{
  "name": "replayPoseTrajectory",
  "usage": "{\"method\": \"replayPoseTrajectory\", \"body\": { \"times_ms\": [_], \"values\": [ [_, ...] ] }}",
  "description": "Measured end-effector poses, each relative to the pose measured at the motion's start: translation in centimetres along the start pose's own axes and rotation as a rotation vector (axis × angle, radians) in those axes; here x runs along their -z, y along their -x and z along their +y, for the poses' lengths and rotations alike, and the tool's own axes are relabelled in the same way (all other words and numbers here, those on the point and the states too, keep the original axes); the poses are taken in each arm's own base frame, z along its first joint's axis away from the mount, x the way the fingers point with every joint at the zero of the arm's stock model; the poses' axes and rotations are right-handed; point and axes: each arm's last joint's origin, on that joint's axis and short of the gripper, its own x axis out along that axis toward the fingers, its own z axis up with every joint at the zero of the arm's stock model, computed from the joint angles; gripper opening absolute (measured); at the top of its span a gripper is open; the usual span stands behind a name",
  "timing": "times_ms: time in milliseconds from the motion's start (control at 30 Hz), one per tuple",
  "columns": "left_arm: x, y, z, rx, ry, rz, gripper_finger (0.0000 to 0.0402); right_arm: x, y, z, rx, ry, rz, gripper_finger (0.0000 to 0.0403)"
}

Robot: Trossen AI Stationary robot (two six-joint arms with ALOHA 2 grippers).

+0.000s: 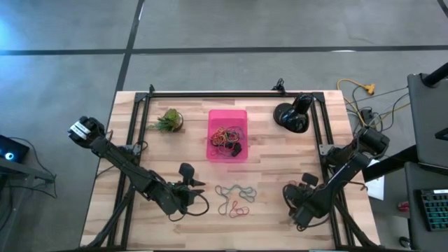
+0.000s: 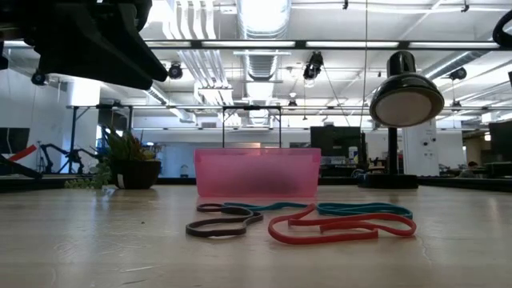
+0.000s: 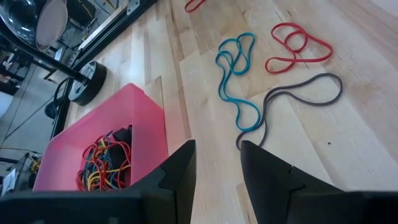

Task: Pick and place rubber bands into bin
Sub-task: Put the blue rubber bands into the pink bin

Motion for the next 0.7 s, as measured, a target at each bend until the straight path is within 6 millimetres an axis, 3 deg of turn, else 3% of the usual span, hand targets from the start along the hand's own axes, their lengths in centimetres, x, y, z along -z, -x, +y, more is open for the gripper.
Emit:
{"method": "replayPoseTrajectory", "body": {
  "times_ms": [300, 700],
  "values": [
    [-0.02, 0.01, 0.01, 0.000, 0.000, -0.001, 0.0111, 0.20, -0.68, -0.28, -0.017, -0.012, -0.006, 0.0123],
    [-0.02, 0.01, 0.01, 0.000, 0.000, -0.001, 0.0111, 0.23, -0.66, -0.39, -0.067, -0.043, -0.010, 0.0090]
  ]
}}
